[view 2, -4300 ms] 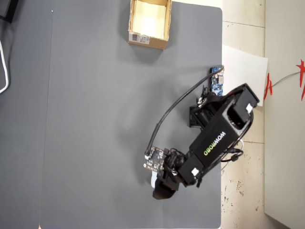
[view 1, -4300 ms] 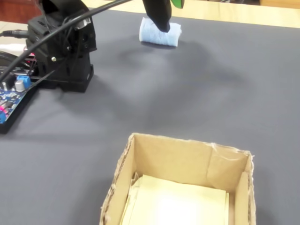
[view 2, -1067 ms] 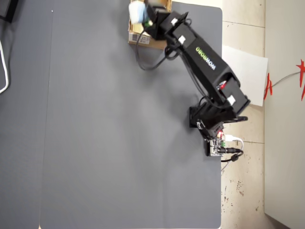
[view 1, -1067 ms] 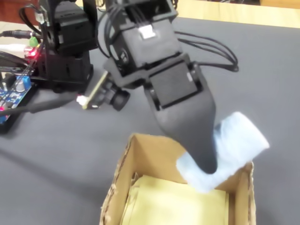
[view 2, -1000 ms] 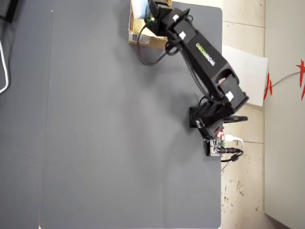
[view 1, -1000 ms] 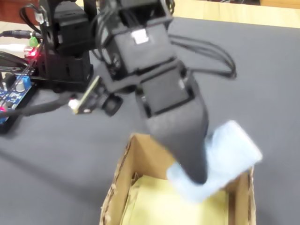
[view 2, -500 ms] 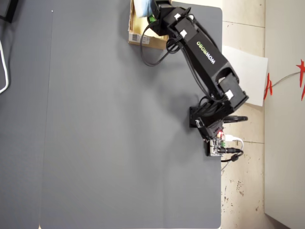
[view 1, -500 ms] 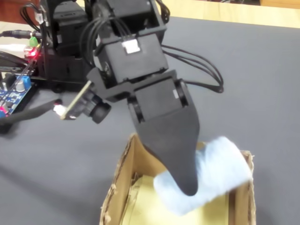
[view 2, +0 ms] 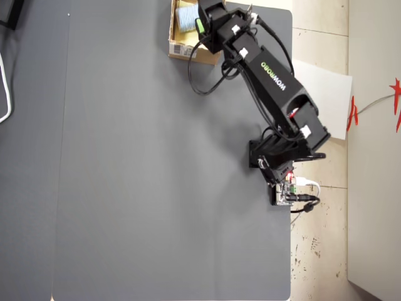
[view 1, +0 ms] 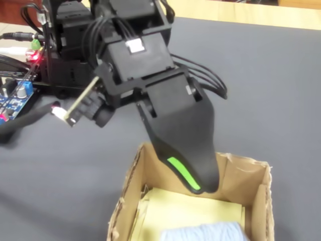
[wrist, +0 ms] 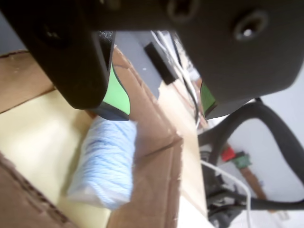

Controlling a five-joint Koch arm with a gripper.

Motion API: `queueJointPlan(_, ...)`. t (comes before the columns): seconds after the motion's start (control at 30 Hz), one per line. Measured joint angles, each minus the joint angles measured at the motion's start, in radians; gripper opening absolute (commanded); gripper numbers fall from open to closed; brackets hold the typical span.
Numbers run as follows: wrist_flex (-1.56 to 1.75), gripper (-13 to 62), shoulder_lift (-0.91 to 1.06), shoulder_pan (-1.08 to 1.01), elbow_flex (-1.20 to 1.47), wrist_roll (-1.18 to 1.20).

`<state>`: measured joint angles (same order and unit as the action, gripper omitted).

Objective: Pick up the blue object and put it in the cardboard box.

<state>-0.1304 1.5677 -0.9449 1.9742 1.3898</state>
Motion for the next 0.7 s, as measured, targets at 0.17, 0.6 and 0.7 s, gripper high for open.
queueJointPlan(0.17,0.098,29.4,0.084,0.063,0.107,0.061)
queueJointPlan(0.6,0.199,29.9,0.396,0.302,0.393,0.107)
queueJointPlan(0.7,0.209,29.9,0.453,0.373,0.454,0.110)
